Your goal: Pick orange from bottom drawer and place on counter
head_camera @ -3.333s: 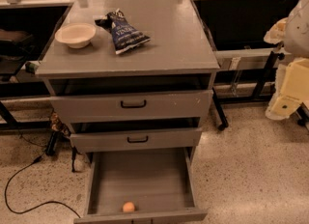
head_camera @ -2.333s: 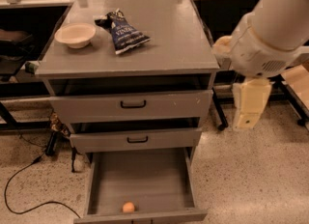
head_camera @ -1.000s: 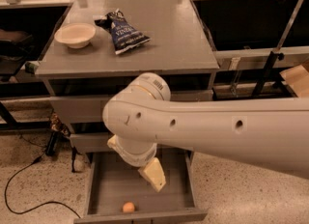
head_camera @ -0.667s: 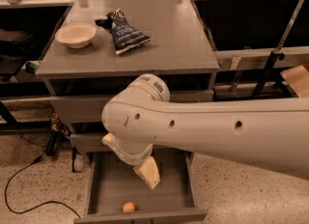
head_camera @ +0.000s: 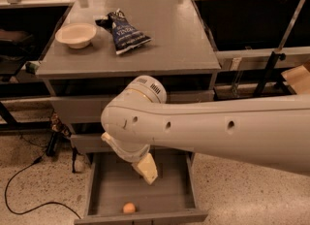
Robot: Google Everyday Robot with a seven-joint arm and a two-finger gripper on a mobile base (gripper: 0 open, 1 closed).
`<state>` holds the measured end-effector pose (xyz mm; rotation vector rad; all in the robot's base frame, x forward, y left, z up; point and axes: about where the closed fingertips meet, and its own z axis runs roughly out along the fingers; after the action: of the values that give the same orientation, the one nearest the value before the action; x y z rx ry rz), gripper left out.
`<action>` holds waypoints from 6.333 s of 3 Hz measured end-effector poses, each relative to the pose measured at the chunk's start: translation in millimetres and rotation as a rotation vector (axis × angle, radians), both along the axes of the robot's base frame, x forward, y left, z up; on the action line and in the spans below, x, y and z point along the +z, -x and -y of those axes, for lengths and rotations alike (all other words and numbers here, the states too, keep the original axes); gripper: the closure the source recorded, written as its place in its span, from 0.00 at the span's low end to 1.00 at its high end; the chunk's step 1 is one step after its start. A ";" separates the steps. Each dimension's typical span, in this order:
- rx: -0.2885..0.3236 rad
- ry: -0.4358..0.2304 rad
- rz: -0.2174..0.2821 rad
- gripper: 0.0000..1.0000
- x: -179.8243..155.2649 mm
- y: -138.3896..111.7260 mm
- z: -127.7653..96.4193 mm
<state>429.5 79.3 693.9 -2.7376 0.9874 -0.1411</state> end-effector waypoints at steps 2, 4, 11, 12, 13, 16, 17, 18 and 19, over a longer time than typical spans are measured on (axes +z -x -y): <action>0.166 -0.029 0.008 0.00 -66.6 -71.2 -52.6; 0.416 0.009 -0.118 0.00 -181.4 -79.9 -95.1; 0.524 0.015 -0.145 0.00 -416.6 -34.6 -25.2; 0.594 0.083 -0.240 0.00 -446.7 -28.1 -50.3; 0.749 0.162 -0.430 0.00 -470.9 -14.7 -114.9; 0.764 0.198 -0.484 0.00 -466.6 -104.5 -191.8; 0.656 0.088 -0.295 0.00 -449.0 -154.9 -218.0; 0.587 0.019 -0.171 0.00 -443.9 -162.9 -232.8; 0.556 -0.042 -0.083 0.00 -441.2 -173.9 -256.2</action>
Offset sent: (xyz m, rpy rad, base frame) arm 0.1086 0.0971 -0.1347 0.0491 0.0594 0.3097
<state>603.3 335.4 252.7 -2.8757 0.2124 0.0880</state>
